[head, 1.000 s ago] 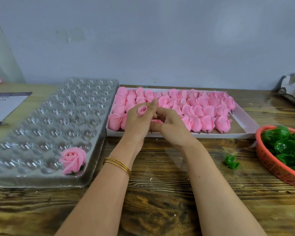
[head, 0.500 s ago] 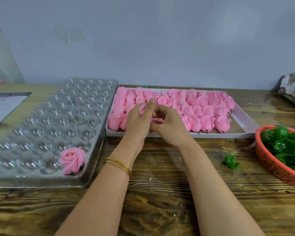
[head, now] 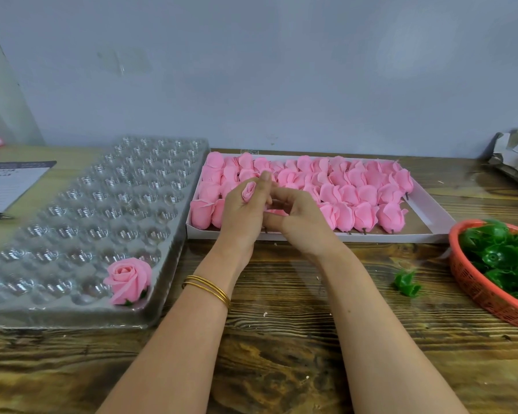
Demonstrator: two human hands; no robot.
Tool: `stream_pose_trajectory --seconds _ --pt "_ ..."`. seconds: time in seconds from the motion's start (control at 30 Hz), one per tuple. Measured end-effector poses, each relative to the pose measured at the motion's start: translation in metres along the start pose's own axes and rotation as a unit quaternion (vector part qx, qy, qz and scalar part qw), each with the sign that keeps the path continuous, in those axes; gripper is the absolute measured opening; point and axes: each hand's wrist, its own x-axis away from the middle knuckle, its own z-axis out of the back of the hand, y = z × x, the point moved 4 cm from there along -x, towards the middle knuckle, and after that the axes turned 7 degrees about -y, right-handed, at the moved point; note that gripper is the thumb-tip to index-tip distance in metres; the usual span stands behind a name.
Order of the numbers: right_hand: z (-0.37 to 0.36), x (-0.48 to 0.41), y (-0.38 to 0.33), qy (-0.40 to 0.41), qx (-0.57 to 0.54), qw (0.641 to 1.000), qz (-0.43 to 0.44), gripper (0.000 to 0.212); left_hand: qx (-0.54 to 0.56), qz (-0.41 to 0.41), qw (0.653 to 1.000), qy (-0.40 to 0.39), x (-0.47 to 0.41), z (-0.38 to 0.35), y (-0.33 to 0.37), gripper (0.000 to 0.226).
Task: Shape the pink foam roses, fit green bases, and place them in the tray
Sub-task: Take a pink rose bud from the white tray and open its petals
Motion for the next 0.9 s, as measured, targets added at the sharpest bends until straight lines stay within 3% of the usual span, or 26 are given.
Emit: stream_pose_trajectory --seconds 0.07,0.17,0.2,0.33,0.5,0.77,0.9 --pt "0.001 -0.001 0.0 0.007 0.014 1.0 0.004 0.03 0.014 0.018 1.0 0.005 0.0 -0.001 -0.001 0.034" --pt "0.001 -0.001 0.002 0.017 0.021 1.0 0.009 0.035 0.023 0.032 0.999 0.012 0.002 -0.003 0.002 0.065" --pt "0.001 -0.002 0.003 0.02 0.021 1.0 0.009 0.033 0.023 0.03 0.999 0.012 0.001 -0.003 0.001 0.064" --pt "0.002 -0.003 0.005 0.021 0.031 0.999 0.01 0.03 0.009 0.008 1.0 -0.001 0.002 -0.004 0.003 0.026" --pt "0.001 -0.003 0.004 0.004 0.02 1.0 0.017 0.043 -0.017 -0.021 1.0 -0.004 0.002 -0.003 0.005 0.013" --pt "0.004 -0.004 0.006 0.035 0.01 0.999 -0.012 0.04 -0.078 -0.056 0.995 0.013 0.005 -0.005 0.011 0.013" --pt "0.012 -0.001 0.004 0.099 -0.055 0.993 -0.023 0.035 -0.153 -0.105 0.982 0.022 0.008 -0.005 0.021 0.035"
